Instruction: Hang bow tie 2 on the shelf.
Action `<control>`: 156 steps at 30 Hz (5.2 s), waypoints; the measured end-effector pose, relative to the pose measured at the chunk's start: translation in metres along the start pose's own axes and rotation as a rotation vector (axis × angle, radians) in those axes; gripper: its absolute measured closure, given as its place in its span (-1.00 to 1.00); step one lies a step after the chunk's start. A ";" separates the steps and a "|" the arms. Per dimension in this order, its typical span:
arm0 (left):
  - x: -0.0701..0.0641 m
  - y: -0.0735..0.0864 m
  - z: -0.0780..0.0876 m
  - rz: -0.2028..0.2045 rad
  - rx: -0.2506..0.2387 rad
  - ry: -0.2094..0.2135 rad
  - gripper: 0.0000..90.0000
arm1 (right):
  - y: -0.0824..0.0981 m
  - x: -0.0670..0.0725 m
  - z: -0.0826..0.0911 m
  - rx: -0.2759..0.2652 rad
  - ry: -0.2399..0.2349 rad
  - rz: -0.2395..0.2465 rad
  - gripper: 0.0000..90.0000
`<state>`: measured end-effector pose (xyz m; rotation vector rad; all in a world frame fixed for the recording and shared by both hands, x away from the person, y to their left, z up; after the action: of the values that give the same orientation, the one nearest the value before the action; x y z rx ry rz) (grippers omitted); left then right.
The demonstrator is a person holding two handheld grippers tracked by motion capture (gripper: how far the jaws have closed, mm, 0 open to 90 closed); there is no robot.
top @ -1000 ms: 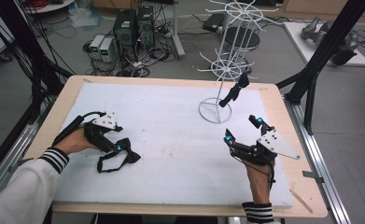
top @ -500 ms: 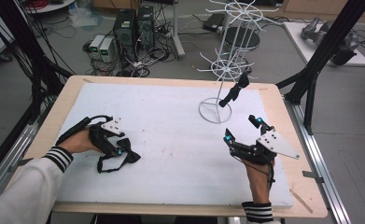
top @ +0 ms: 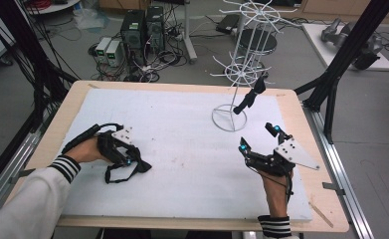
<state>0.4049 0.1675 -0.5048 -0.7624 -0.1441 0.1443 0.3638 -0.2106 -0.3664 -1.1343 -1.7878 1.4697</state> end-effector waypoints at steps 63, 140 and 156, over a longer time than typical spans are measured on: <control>-0.004 -0.080 0.042 0.246 -0.518 -0.066 0.82 | -0.014 0.033 -0.028 0.035 -0.213 -0.087 -0.78; -0.047 -0.171 0.016 0.132 -0.673 0.078 0.82 | -0.027 0.140 -0.071 0.230 -0.871 -0.002 -0.20; -0.047 -0.167 0.018 0.131 -0.676 0.077 0.80 | -0.025 0.138 -0.073 0.215 -0.841 0.096 0.83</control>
<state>0.3688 0.0515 -0.3794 -1.4514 -0.0666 0.1933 0.3507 -0.0557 -0.3370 -0.5090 -2.0126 2.3592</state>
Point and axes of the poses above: each handheld gripper's, and its own axes: z roughly backward along the jaws, y roughly out of its underside, x roughly to its left, the point moved 10 cm from there along -z, roughly forward along the jaws, and after that the axes turned 14 degrees about -x, right-handed, at the moved point
